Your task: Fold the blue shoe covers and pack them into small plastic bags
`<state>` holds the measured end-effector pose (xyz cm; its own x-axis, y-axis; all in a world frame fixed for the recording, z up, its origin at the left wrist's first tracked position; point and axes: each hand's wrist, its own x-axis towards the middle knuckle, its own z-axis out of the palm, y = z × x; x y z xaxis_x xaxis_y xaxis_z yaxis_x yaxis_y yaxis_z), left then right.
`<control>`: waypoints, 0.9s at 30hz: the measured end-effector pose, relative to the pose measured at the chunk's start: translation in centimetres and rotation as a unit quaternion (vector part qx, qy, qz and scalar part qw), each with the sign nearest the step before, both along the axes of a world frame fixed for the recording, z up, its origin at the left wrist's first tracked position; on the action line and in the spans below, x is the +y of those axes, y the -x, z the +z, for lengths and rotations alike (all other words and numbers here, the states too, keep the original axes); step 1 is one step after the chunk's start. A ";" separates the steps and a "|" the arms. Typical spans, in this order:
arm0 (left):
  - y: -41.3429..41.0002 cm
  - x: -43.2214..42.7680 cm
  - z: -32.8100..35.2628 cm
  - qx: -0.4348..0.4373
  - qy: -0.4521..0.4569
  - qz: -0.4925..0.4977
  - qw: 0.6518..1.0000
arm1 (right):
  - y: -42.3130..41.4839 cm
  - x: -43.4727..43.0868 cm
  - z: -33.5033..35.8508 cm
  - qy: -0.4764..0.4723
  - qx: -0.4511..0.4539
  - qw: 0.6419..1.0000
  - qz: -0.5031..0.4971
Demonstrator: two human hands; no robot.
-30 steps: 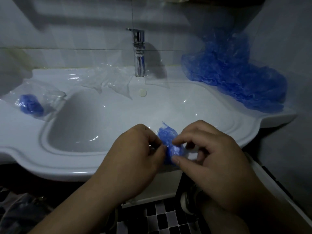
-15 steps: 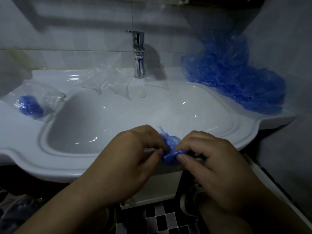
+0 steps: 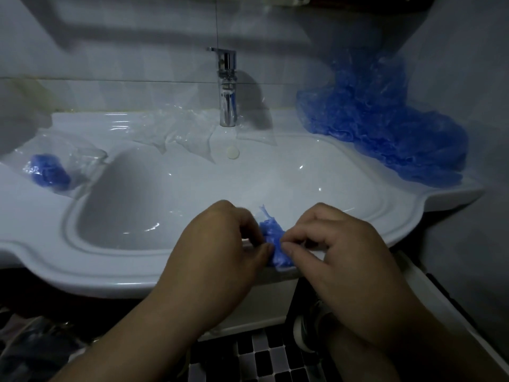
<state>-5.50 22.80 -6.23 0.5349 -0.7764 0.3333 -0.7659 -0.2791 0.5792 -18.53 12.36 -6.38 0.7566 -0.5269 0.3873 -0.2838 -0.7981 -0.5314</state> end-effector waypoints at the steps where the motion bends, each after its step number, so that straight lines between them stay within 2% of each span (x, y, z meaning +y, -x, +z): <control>1: 0.0 0.0 0.0 0.003 0.015 -0.011 1.000 | 0.1 -0.1 0.0 -0.004 0.016 1.000 0.016; 5: -0.3 0.3 -0.1 -0.018 0.027 -0.067 0.997 | 0.6 -0.6 0.2 0.026 0.077 0.996 0.048; 11: -1.3 1.7 0.8 -0.031 -0.009 -0.127 0.991 | 1.0 -0.6 0.4 0.024 0.049 0.996 0.072; 15: -1.0 1.7 1.2 0.015 -0.008 -0.065 0.998 | 1.0 -0.3 0.3 -0.043 -0.005 0.998 0.052; 19: -0.5 1.2 1.1 0.024 -0.016 0.006 1.000 | -0.2 0.2 0.0 -0.106 -0.037 0.994 0.015; 24: -0.5 0.1 0.7 0.017 -0.046 0.057 0.997 | -1.6 0.3 -0.3 -0.097 -0.030 0.993 -0.054; 27: -0.7 -0.3 0.3 -0.006 -0.068 0.082 0.994 | -2.2 0.4 -0.3 -0.037 0.011 0.997 -0.074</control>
